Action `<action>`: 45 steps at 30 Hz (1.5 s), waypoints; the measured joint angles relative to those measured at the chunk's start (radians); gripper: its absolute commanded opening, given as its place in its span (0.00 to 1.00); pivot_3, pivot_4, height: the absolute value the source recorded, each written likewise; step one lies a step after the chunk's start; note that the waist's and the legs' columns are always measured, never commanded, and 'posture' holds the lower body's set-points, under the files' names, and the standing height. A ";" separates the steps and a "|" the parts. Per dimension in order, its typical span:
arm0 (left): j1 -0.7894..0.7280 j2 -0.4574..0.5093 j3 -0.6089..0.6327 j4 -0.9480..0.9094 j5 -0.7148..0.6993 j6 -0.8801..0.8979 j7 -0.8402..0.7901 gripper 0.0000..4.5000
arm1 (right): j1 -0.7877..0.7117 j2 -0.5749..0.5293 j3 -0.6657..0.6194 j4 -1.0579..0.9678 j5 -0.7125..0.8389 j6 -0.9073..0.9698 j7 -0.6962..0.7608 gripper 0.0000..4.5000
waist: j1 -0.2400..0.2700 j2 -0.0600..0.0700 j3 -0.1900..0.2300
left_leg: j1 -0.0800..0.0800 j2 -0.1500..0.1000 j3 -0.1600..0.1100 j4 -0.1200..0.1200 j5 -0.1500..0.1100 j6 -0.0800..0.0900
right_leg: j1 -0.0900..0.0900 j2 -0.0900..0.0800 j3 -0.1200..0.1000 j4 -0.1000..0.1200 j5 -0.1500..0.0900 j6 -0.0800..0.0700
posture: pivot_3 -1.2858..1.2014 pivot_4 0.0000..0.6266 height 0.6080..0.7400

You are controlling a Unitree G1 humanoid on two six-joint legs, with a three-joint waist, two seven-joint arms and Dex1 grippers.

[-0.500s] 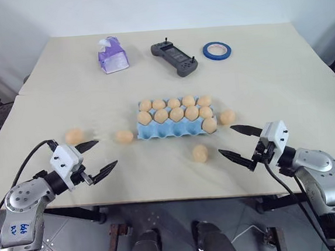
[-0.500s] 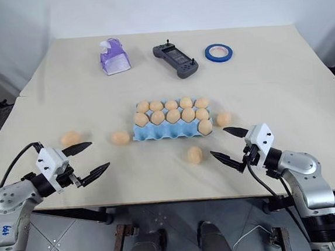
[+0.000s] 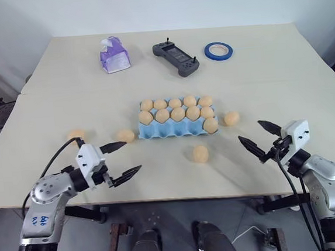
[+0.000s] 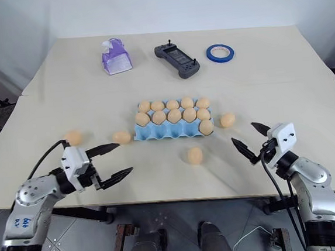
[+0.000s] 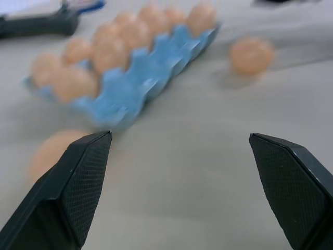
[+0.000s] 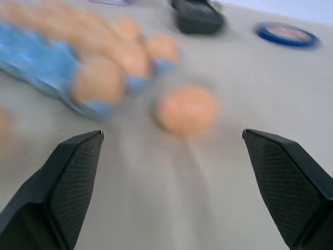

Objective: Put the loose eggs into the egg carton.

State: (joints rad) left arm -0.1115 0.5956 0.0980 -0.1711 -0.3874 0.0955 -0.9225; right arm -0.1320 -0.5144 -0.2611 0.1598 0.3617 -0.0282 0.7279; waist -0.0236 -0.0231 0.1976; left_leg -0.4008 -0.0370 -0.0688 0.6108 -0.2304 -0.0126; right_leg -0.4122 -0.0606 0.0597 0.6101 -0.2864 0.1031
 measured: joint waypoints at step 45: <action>0.039 -0.012 0.065 -0.041 -0.019 0.023 0.088 1.00 | -0.551 0.165 0.177 0.200 -0.073 0.236 0.027 0.38 | -0.010 0.002 0.001 | 0.011 0.001 0.009 0.001 0.001 0.001 | 0.002 0.003 0.001 0.011 0.000 0.000 | 0.52 0.24 1.00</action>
State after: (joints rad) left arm -0.0729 0.5831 0.1631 -0.2119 -0.4064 0.1185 -0.8341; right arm -0.6828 -0.3491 -0.0844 0.3595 0.2887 0.2074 0.7546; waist -0.0338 -0.0207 0.1984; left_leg -0.3898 -0.0363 -0.0594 0.6121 -0.2291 -0.0116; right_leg -0.4103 -0.0578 0.0608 0.6215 -0.2860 0.1034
